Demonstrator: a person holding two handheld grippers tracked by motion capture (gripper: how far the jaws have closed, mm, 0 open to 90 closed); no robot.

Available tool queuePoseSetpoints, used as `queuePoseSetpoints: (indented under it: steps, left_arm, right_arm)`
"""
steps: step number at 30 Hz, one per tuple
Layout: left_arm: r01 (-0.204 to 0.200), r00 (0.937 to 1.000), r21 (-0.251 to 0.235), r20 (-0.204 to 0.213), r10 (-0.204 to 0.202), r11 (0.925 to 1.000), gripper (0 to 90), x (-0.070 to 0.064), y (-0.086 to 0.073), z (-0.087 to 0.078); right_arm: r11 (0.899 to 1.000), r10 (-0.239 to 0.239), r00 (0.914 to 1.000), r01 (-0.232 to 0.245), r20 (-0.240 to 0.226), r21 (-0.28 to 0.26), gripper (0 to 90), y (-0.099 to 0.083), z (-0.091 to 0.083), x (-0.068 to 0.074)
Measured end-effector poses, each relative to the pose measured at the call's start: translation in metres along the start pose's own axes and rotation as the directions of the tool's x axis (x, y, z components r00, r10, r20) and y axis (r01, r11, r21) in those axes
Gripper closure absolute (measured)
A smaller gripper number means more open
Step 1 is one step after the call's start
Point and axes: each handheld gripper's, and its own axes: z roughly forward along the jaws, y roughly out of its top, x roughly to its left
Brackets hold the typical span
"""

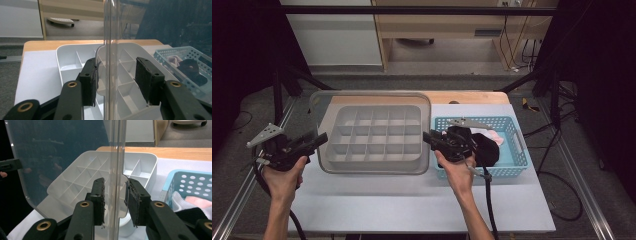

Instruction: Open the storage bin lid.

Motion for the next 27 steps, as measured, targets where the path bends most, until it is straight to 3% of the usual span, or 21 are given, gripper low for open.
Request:
queuePoseSetpoints:
  steps: [9, 17, 27]
  left_arm:
    - [-0.015, 0.9999, 0.014, 0.008, 0.015, 0.9998, 52.3, -0.013, -0.01, -0.007]
    - [-0.043, 0.999, 0.024, 0.008, 0.043, 0.9988, 52.4, -0.026, -0.023, -0.023]
    - [-0.031, 0.9994, 0.038, 0.013, 0.031, 0.9988, 52.9, -0.033, -0.038, -0.037]
  right_arm:
    - [1.0, -0.008, 0.9999, 0.009, -0.014, 0.019, 70.0, -0.017, -0.018, 0.0]
    - [0.999, -0.012, 0.9992, 0.014, -0.038, 0.043, 70.6, -0.038, -0.034, 0.003]
    - [0.998, -0.015, 0.9979, 0.019, -0.063, 0.061, 71.5, -0.055, -0.046, 0.008]
